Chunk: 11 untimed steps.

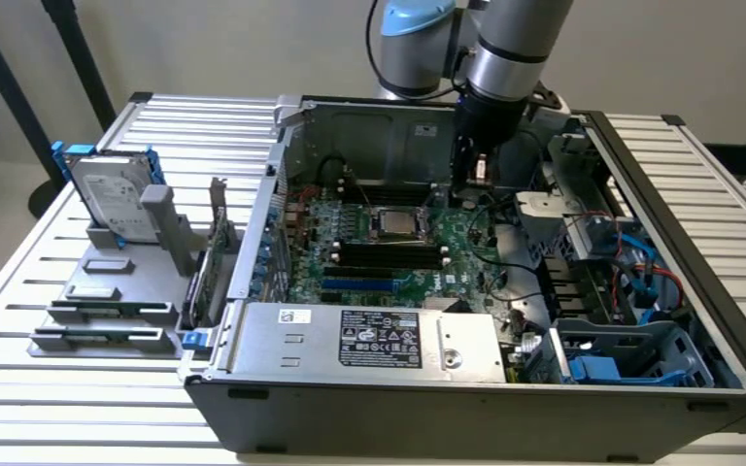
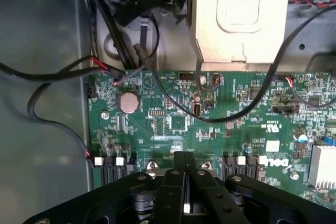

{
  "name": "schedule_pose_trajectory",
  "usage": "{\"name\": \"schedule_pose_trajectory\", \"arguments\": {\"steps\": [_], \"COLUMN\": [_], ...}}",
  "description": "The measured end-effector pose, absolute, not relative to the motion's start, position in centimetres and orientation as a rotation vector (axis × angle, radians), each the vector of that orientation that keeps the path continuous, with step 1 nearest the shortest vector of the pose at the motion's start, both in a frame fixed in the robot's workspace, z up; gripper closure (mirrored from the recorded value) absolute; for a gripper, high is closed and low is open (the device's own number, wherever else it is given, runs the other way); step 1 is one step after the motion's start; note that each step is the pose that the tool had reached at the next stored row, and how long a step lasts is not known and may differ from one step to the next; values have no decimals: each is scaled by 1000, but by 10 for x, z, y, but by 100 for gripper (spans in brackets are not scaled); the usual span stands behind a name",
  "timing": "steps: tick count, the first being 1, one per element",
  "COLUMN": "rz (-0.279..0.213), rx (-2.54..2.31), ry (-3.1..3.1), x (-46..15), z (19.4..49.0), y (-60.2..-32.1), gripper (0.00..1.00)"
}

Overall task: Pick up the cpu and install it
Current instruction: 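Close the cpu cover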

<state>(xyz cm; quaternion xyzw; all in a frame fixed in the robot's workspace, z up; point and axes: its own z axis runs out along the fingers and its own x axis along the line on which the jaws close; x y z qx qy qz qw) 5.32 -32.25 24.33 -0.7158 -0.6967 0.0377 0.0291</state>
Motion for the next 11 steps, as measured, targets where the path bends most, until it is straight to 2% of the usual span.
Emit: {"name": "schedule_pose_trajectory", "arguments": {"steps": [5,11], "rz": [179,230], "rx": [-2200,-2171], "ry": [-2142,-2125], "x": [52,48], "z": [243,242], "y": [-323,-323], "gripper": [89,89]}}
